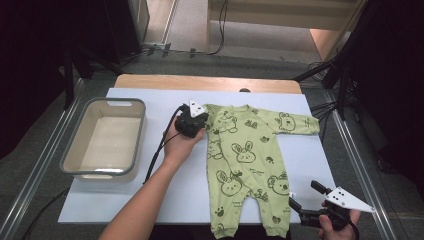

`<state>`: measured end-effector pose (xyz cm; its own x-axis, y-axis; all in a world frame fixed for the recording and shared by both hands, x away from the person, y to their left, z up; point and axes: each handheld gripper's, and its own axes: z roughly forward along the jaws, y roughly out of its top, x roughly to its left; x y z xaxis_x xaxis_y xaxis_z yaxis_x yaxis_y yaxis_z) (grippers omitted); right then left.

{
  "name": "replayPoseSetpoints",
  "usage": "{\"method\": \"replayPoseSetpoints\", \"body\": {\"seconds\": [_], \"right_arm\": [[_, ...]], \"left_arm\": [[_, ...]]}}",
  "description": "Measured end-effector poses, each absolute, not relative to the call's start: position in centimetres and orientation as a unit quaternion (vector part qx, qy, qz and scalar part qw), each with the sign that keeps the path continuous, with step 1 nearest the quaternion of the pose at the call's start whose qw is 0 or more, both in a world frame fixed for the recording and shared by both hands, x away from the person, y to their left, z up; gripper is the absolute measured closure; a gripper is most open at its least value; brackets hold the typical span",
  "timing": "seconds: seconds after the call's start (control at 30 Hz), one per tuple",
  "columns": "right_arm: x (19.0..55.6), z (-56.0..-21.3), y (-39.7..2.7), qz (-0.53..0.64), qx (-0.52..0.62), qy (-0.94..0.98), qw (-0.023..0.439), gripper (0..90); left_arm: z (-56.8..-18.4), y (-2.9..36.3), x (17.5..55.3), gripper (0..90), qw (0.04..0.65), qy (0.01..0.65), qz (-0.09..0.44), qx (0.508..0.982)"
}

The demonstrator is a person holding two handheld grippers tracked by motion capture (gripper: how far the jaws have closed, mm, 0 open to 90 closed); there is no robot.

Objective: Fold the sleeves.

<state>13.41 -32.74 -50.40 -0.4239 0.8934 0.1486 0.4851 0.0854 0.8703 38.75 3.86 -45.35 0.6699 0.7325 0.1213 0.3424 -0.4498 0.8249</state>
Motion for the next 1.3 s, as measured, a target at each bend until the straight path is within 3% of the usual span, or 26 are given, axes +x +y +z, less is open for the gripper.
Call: {"method": "replayPoseSetpoints", "body": {"seconds": [0.33,0.63,0.9,1.13,1.3], "right_arm": [[13.4,-50.4,-32.7,0.466,0.491,0.703,0.218,0.0],[13.4,-50.5,-32.6,0.466,0.49,0.704,0.217,0.0],[13.4,-50.5,-32.8,0.466,0.492,0.703,0.217,0.0],[13.3,-50.5,-32.9,0.467,0.491,0.702,0.218,0.0],[13.4,-50.5,-32.7,0.466,0.49,0.704,0.217,0.0]], "left_arm": [[-46.3,1.4,36.5,88.6,0.398,0.275,0.232,0.844],[-48.2,0.1,36.8,87.7,0.369,0.272,0.212,0.863],[-47.5,1.5,36.9,62.5,0.416,0.296,0.181,0.841],[-47.9,5.2,38.0,45.8,0.411,0.378,0.168,0.812],[-49.6,5.8,38.1,42.8,0.385,0.395,0.143,0.822]]}}
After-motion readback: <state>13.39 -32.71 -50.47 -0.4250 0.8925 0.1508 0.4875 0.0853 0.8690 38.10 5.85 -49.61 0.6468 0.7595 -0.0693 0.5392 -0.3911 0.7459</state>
